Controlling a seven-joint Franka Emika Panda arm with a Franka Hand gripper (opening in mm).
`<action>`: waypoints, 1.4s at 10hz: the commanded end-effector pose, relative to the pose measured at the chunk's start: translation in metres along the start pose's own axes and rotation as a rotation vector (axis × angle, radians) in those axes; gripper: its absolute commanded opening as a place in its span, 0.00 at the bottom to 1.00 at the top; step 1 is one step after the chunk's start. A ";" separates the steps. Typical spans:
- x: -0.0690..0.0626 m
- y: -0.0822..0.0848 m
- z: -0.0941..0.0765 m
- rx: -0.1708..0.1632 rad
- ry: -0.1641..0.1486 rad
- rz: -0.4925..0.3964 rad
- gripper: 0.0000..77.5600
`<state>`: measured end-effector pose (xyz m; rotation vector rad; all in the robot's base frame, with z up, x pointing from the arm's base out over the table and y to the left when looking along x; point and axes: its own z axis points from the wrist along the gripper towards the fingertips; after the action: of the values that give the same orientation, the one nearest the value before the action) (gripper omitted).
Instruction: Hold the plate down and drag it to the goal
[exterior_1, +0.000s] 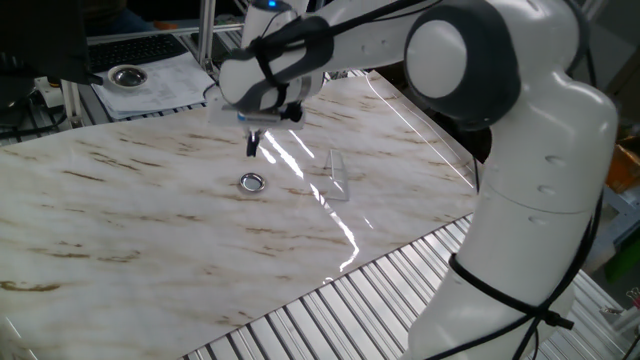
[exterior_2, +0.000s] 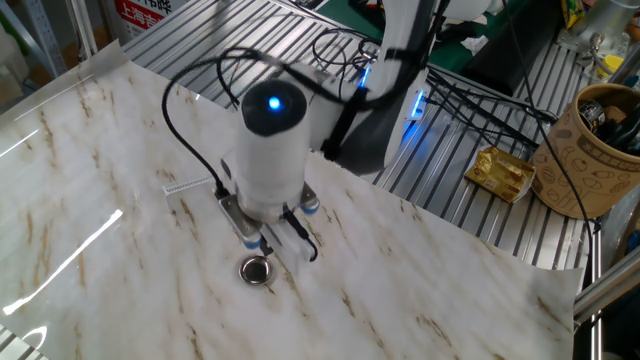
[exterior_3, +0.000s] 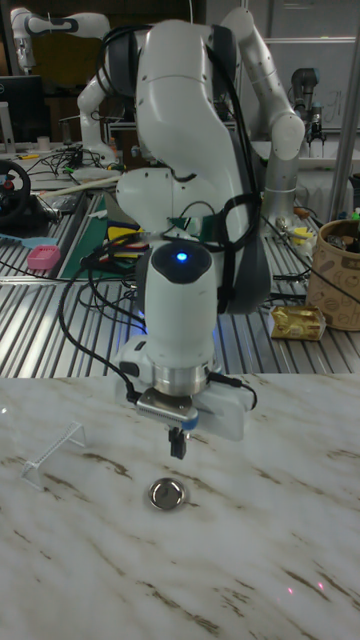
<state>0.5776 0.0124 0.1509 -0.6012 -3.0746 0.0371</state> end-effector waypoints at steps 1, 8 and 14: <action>0.001 0.001 0.015 0.001 -0.017 -0.013 0.00; -0.003 -0.004 0.043 -0.004 -0.040 -0.043 0.00; -0.006 -0.008 0.061 -0.013 -0.057 -0.048 0.00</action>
<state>0.5786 0.0023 0.0913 -0.5377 -3.1384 0.0347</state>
